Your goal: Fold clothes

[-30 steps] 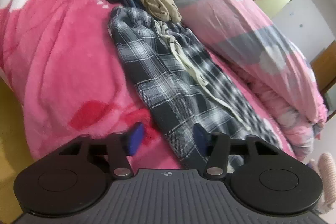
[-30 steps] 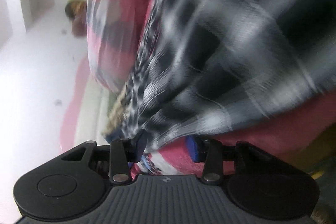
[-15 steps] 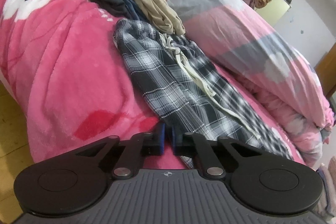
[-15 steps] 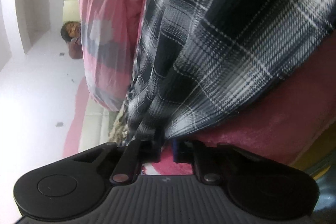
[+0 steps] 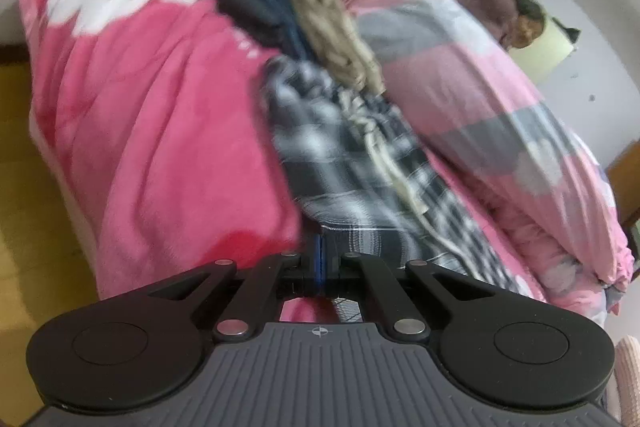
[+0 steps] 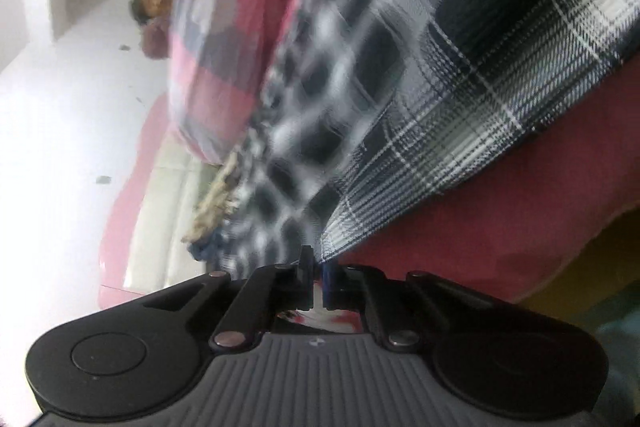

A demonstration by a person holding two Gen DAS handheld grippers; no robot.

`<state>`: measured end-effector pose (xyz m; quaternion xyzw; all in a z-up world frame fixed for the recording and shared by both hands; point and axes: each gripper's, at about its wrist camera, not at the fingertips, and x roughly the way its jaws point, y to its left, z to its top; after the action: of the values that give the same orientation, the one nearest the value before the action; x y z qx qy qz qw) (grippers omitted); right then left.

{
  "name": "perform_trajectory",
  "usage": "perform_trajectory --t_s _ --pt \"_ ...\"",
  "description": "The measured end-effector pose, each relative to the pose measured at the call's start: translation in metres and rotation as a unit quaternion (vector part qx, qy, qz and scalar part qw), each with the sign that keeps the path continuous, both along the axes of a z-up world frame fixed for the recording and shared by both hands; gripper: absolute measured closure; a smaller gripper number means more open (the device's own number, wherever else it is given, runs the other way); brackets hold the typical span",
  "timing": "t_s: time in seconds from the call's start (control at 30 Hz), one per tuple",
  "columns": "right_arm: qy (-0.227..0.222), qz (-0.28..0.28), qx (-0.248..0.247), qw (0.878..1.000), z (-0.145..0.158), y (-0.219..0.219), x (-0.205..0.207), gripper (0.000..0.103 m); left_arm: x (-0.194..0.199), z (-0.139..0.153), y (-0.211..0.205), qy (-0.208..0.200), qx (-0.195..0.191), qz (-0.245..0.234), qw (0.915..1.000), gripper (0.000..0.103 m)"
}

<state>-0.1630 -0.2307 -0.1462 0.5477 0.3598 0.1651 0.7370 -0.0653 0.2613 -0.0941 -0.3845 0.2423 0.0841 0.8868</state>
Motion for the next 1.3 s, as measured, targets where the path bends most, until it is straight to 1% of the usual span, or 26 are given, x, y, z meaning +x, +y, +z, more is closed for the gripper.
perform_trajectory --t_s 0.07,0.13,0.17,0.23,0.33,0.4,0.5,0.57,0.63,0.67,0.73,0.77,0.83,0.87,0.93,1.0,1.03,1.1,1.17,1.23,1.3 --pt "0.006 0.000 0.012 1.000 0.001 0.001 0.000 0.099 0.001 0.000 0.003 -0.001 -0.008 0.000 1.0000 0.103" --pt "-0.004 0.004 0.001 1.000 0.007 0.004 -0.001 0.099 0.003 -0.001 0.002 0.003 0.002 -0.006 1.0000 0.103" --pt "-0.002 0.005 -0.004 1.000 0.006 0.004 -0.001 0.099 0.005 -0.002 0.001 0.008 0.008 -0.008 0.9999 0.103" --pt "0.008 0.007 -0.012 1.000 0.002 0.004 0.000 0.099 0.009 -0.009 0.000 0.017 0.011 -0.011 0.9997 0.103" --pt "0.041 -0.001 0.006 0.999 -0.017 0.001 -0.001 0.099 0.007 -0.008 -0.002 0.013 0.024 -0.007 0.9996 0.103" --pt "0.038 0.001 0.005 0.999 -0.016 0.001 -0.001 0.099 0.006 -0.004 -0.004 0.010 0.036 -0.004 0.9993 0.103" --pt "0.021 0.011 -0.004 1.000 -0.008 0.005 0.006 0.099 0.007 -0.001 -0.006 0.009 0.051 0.001 0.9987 0.103" --pt "0.022 0.019 -0.007 1.000 -0.010 0.003 0.008 0.099 0.008 0.000 -0.008 0.013 0.060 -0.001 0.9981 0.103" --pt "0.034 0.025 -0.007 0.999 -0.024 -0.009 -0.013 0.099 0.008 -0.001 -0.010 0.018 0.071 -0.006 0.9973 0.103" --pt "0.039 0.025 -0.005 0.999 -0.028 -0.010 -0.016 0.099 0.009 -0.001 -0.011 0.020 0.076 -0.009 0.9968 0.102" --pt "0.038 0.027 -0.019 0.999 -0.026 -0.012 -0.018 0.099 0.007 0.001 -0.012 0.025 0.085 -0.010 0.9960 0.099" --pt "0.038 0.027 -0.026 0.999 -0.025 -0.012 -0.019 0.099 0.005 0.002 -0.010 0.025 0.084 -0.010 0.9961 0.093" --pt "0.042 0.043 -0.069 0.996 -0.019 -0.010 -0.020 0.098 -0.001 0.007 -0.010 0.024 0.091 0.000 0.9955 0.089" --pt "0.048 0.054 -0.091 0.993 -0.016 -0.009 -0.020 0.097 -0.004 0.010 -0.011 0.023 0.102 0.009 0.9945 0.085" --pt "0.048 0.077 -0.119 0.989 -0.010 -0.006 -0.024 0.097 -0.012 0.018 -0.017 0.017 0.140 0.032 0.9895 0.078" --pt "0.027 0.104 -0.145 0.984 0.002 -0.003 -0.030 0.097 -0.016 0.028 -0.025 0.003 0.172 0.030 0.9846 0.078" --pt "0.003 0.117 -0.171 0.978 0.015 -0.001 -0.031 0.097 -0.015 0.033 -0.030 -0.005 0.183 0.019 0.9829 0.078" --pt "-0.050 0.137 -0.226 0.963 0.045 0.000 -0.032 0.097 -0.009 0.041 -0.043 -0.021 0.201 -0.018 0.9791 0.076" --pt "-0.104 0.144 -0.272 0.946 0.077 -0.004 -0.028 0.096 0.001 0.046 -0.058 -0.034 0.204 -0.066 0.9761 0.072" --pt "-0.153 0.137 -0.305 0.930 0.105 -0.010 -0.019 0.094 0.015 0.047 -0.076 -0.041 0.199 -0.119 0.9718 0.071" --pt "-0.198 0.126 -0.334 0.913 0.131 -0.015 -0.002 0.085 0.027 0.044 -0.095 -0.037 0.199 -0.163 0.9655 0.070"
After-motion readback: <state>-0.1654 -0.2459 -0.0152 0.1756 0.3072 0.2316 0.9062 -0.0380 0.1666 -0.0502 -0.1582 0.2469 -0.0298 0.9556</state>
